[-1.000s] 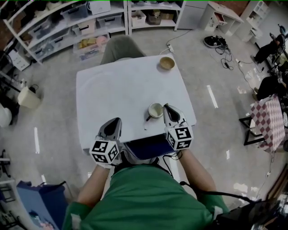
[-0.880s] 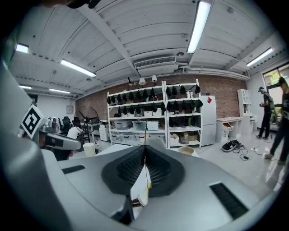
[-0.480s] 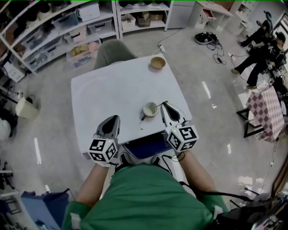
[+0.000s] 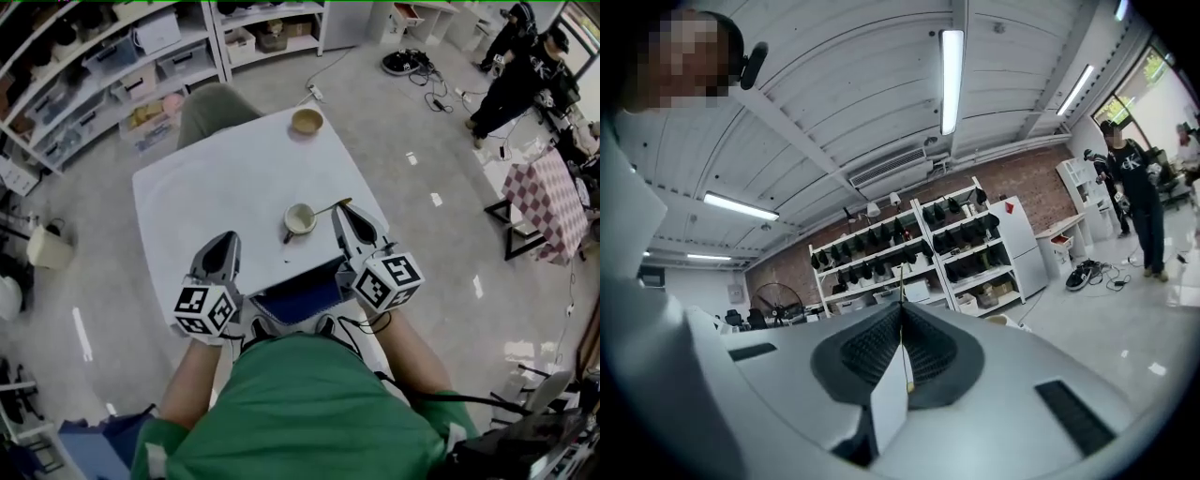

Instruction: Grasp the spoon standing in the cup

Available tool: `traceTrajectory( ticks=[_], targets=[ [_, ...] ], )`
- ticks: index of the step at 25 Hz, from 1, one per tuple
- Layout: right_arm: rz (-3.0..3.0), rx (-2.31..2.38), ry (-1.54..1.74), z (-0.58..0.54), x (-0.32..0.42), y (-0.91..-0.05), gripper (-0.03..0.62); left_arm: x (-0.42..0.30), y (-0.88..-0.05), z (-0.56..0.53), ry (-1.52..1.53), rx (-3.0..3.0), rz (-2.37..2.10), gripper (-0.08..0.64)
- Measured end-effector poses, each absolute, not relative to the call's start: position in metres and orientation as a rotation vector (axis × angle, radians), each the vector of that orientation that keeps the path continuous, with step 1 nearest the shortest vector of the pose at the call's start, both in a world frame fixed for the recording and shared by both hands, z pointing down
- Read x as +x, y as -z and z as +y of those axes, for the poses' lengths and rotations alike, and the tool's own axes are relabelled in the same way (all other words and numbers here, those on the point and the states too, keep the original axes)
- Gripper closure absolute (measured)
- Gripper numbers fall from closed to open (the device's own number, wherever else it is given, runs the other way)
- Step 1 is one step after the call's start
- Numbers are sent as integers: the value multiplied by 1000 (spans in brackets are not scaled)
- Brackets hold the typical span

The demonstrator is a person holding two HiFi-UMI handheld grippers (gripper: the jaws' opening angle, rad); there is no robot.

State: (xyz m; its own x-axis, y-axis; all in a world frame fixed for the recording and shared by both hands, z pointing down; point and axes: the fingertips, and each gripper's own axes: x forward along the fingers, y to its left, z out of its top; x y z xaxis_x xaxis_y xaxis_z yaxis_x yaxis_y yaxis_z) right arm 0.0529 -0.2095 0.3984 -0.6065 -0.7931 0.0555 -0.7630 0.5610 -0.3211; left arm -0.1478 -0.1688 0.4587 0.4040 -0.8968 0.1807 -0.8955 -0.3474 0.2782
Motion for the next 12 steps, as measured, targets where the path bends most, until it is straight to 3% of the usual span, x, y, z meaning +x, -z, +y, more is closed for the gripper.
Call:
traceTrajectory(
  ticks=[12],
  targets=[
    [2634,-1325,528,-200,67,-392,565,-148,-432,-177,112,2358,-1532,537]
  ],
)
